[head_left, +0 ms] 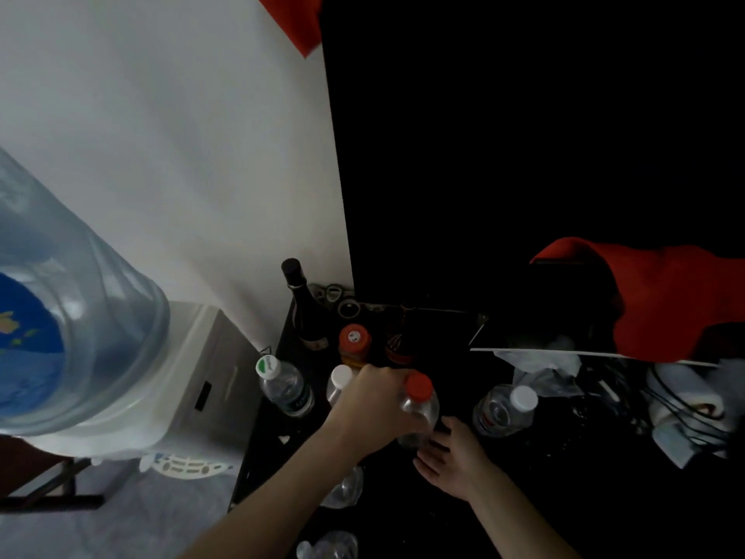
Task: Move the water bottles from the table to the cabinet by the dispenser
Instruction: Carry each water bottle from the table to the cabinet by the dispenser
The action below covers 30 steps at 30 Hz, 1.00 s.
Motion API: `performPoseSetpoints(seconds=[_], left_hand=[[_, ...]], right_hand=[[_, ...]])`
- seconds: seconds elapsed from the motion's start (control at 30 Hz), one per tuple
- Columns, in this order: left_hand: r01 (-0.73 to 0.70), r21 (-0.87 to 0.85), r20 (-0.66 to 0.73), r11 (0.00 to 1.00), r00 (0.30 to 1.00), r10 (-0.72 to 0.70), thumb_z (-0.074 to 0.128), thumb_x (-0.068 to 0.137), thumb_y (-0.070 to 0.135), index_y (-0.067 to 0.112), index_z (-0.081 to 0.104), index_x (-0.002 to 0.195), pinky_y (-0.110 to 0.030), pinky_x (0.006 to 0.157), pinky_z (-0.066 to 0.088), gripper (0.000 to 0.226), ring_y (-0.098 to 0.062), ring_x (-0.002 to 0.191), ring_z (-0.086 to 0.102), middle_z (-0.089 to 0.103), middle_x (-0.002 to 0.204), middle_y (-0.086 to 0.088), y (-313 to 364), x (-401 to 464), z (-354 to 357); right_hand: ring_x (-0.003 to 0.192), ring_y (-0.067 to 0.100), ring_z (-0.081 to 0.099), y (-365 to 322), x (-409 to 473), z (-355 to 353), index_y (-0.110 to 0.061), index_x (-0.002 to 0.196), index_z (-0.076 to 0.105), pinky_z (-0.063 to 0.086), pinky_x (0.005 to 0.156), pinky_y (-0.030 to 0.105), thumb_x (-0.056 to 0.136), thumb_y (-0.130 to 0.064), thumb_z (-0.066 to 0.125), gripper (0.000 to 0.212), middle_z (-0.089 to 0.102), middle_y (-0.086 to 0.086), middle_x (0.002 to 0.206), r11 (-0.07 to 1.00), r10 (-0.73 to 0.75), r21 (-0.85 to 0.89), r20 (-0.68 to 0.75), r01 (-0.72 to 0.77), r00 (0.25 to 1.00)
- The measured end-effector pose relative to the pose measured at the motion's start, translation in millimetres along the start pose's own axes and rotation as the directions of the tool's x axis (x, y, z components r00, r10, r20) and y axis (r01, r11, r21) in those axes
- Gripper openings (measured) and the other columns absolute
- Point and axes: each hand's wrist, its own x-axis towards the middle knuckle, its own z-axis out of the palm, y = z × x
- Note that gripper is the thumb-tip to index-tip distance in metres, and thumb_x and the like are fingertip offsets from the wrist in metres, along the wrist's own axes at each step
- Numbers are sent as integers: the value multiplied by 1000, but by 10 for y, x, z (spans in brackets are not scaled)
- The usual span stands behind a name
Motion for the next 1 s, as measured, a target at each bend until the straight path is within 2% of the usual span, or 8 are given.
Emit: performPoseSetpoints(seconds=[0.23, 0.33, 0.4, 0.53, 0.63, 0.73, 0.87, 1.0], left_hand=[[58, -9, 48, 998, 997, -58, 68, 75, 43, 27, 66, 107, -39, 75, 58, 36, -18, 87, 70, 73, 94, 4, 4, 212, 259], [78, -27, 33, 997, 996, -77, 67, 74, 42, 25, 65, 102, -39, 74, 58, 32, -18, 85, 70, 73, 91, 4, -16, 251, 307], [98, -35, 41, 995, 994, -97, 67, 74, 40, 21, 67, 108, -38, 78, 57, 39, -17, 89, 70, 74, 95, 4, -12, 284, 315], [100, -33, 44, 994, 994, -98, 69, 73, 44, 25, 67, 111, -38, 79, 57, 42, -17, 91, 70, 74, 98, 5, 14, 363, 364], [87, -16, 55, 996, 995, -86, 67, 73, 52, 29, 64, 121, -39, 85, 56, 53, -20, 101, 70, 74, 109, 6, 33, 389, 444], [76, 38, 74, 996, 994, -78, 70, 80, 46, 32, 58, 131, -41, 90, 55, 55, -23, 111, 67, 70, 122, 6, 57, 391, 497], [108, 17, 77, 994, 991, -109, 69, 79, 48, 38, 54, 134, -41, 89, 55, 58, -21, 113, 65, 68, 124, 9, 94, 381, 508], [132, -57, 111, 990, 986, -125, 67, 72, 54, 39, 49, 135, -43, 93, 55, 66, -18, 118, 63, 65, 128, 7, 65, 363, 549]], right_hand=[[138, 31, 41, -9, 288, -131, -1, 144, 43, 33, 111, 45, 105, -40, 33, 56, 45, 20, 147, 996, -30, 84, -8, 31, 1000], [137, 32, 43, 39, 333, -157, -2, 143, 45, 35, 108, 45, 105, -40, 32, 55, 46, 18, 147, 993, -43, 113, -1, 43, 999], [133, 31, 47, 51, 356, -173, -3, 143, 46, 38, 103, 44, 105, -41, 33, 55, 48, 17, 145, 991, -39, 130, 3, 38, 999], [116, 29, 53, 81, 353, -209, -4, 139, 50, 40, 98, 44, 105, -39, 34, 51, 57, 14, 130, 994, -19, 104, -1, 19, 1000], [114, 29, 54, 142, 338, -250, -4, 137, 51, 41, 95, 42, 106, -37, 35, 49, 61, 13, 121, 995, 15, 101, 17, -17, 1000], [113, 29, 55, 168, 298, -271, -4, 135, 53, 41, 94, 41, 105, -34, 37, 45, 64, 12, 110, 995, 41, 90, 20, -43, 999], [111, 28, 57, 142, 171, -253, -4, 131, 55, 45, 88, 39, 105, -33, 38, 42, 65, 11, 112, 998, 23, 54, 58, -26, 998], [112, 29, 57, -1, -57, -198, -4, 123, 59, 42, 95, 40, 105, -33, 39, 39, 64, 12, 111, 1000, -21, -4, 54, 21, 998]])
